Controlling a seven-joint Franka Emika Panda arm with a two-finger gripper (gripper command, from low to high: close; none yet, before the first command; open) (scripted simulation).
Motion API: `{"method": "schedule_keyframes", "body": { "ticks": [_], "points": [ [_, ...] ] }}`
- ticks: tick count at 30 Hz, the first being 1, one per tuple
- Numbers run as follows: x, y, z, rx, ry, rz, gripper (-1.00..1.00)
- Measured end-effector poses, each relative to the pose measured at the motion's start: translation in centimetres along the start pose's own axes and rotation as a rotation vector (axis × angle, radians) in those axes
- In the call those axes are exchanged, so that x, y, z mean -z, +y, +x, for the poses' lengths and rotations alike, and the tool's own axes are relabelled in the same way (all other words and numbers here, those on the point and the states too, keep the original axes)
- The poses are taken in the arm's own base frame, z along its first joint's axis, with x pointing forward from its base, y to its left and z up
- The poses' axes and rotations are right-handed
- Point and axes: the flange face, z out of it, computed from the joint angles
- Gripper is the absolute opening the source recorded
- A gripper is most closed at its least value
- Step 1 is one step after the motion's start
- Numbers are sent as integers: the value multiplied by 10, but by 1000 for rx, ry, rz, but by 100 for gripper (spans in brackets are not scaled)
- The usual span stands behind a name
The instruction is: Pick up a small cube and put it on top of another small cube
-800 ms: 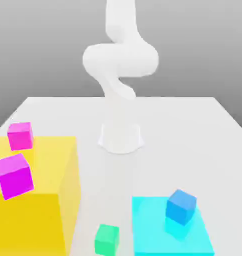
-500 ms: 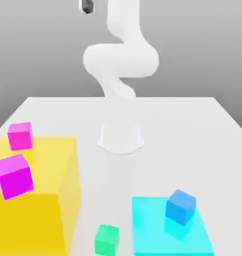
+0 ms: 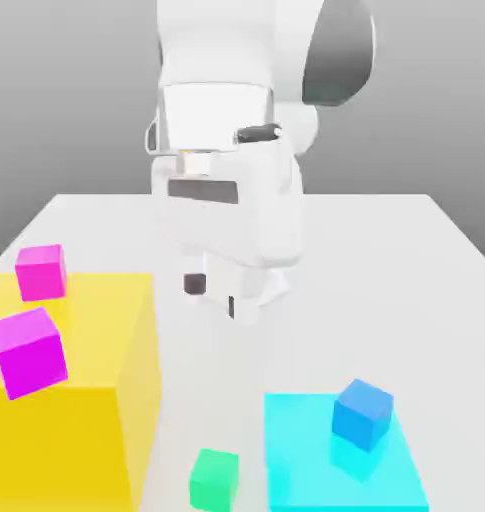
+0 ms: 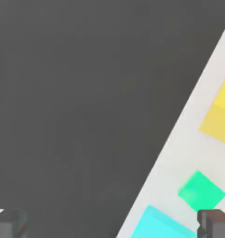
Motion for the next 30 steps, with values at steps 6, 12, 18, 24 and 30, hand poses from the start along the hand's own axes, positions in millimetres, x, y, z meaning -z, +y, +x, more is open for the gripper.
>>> {"method": "schedule_keyframes", "body": {
  "ticks": [6,12,18,24,30],
  "points": [
    [-80,22,16,-273,63,-104,0],
    [-153,57,34,-536,151,-191,0],
    [-221,76,43,-575,167,-202,-100],
    [-225,77,44,-575,165,-201,-100],
    [-170,64,36,-567,168,-201,-100]
  ]
}}
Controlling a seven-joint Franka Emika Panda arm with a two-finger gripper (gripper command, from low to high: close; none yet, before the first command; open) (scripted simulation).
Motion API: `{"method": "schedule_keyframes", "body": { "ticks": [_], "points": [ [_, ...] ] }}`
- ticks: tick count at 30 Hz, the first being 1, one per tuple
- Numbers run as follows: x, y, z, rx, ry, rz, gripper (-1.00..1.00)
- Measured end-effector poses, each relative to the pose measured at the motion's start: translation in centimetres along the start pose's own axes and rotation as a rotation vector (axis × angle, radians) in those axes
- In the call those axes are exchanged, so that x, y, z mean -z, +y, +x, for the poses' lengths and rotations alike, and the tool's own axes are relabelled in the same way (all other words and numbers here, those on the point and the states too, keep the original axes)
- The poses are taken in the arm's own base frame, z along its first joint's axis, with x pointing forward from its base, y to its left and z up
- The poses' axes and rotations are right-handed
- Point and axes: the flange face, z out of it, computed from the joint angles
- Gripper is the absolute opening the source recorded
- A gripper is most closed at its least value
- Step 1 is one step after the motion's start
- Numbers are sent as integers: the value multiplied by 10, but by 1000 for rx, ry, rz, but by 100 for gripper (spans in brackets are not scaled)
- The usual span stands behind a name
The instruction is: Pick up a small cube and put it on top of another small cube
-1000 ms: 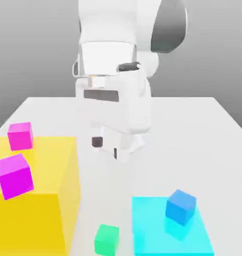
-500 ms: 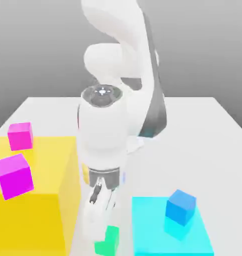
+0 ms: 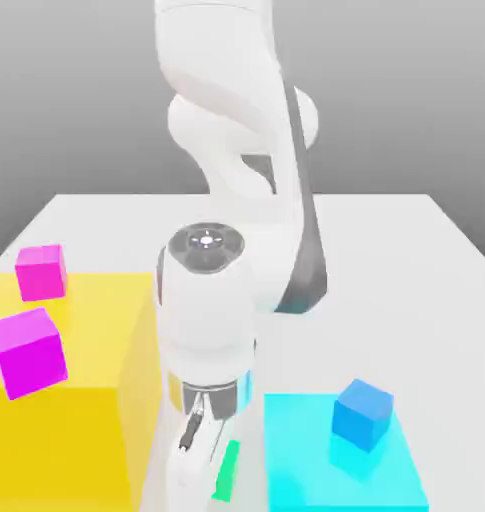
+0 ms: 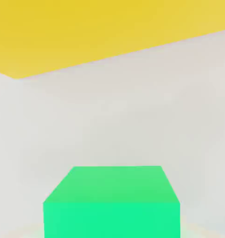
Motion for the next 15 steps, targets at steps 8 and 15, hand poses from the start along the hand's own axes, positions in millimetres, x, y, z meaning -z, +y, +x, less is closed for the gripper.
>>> {"method": "schedule_keyframes", "body": {
  "ticks": [8,15],
  "points": [
    [88,-11,-20,267,113,32,-100],
    [199,-72,62,292,156,22,-100]
  ]
}}
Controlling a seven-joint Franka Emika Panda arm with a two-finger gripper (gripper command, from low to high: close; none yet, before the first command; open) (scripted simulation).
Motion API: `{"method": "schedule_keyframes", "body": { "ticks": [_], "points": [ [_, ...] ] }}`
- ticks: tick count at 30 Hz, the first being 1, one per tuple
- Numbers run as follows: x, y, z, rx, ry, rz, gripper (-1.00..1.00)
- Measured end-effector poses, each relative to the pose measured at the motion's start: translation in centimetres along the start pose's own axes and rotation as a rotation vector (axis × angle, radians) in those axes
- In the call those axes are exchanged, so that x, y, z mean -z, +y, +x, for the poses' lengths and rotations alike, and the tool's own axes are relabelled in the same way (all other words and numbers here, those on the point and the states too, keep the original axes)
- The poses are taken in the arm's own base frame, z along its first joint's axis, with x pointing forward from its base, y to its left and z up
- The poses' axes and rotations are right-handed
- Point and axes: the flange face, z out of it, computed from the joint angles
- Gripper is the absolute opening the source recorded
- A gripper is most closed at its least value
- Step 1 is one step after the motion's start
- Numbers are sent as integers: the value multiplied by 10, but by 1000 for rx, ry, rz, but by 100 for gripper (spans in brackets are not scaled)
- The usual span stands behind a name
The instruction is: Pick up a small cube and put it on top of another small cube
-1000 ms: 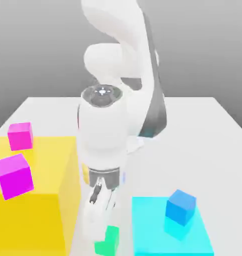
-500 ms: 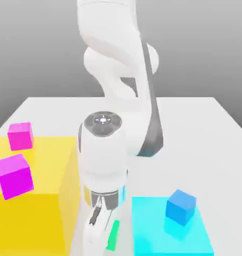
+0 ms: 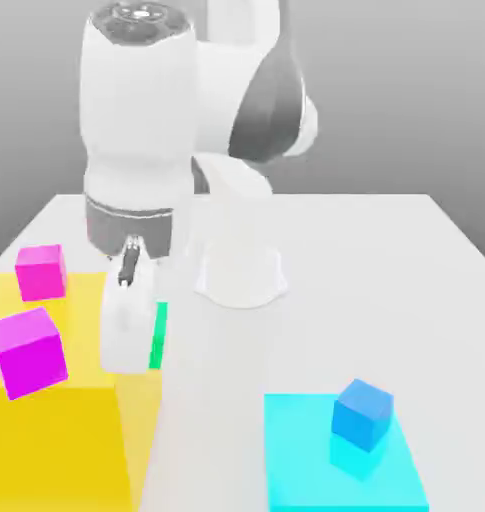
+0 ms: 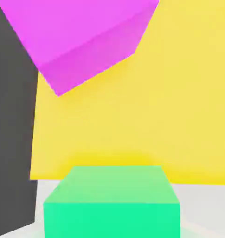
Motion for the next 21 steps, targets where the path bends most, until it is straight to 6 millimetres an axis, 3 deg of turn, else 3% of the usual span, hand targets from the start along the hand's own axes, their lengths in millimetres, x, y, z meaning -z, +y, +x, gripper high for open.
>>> {"method": "schedule_keyframes", "body": {
  "ticks": [4,6,13,17,18,21],
  "points": [
    [51,4,68,9,22,-15,-100],
    [62,7,97,-15,8,-23,-100],
    [39,10,169,-221,-141,-21,-100],
    [-13,10,169,-247,-159,-19,-100],
    [-21,11,168,-248,-159,-19,100],
    [-21,11,168,-248,-159,-19,100]
  ]
}}
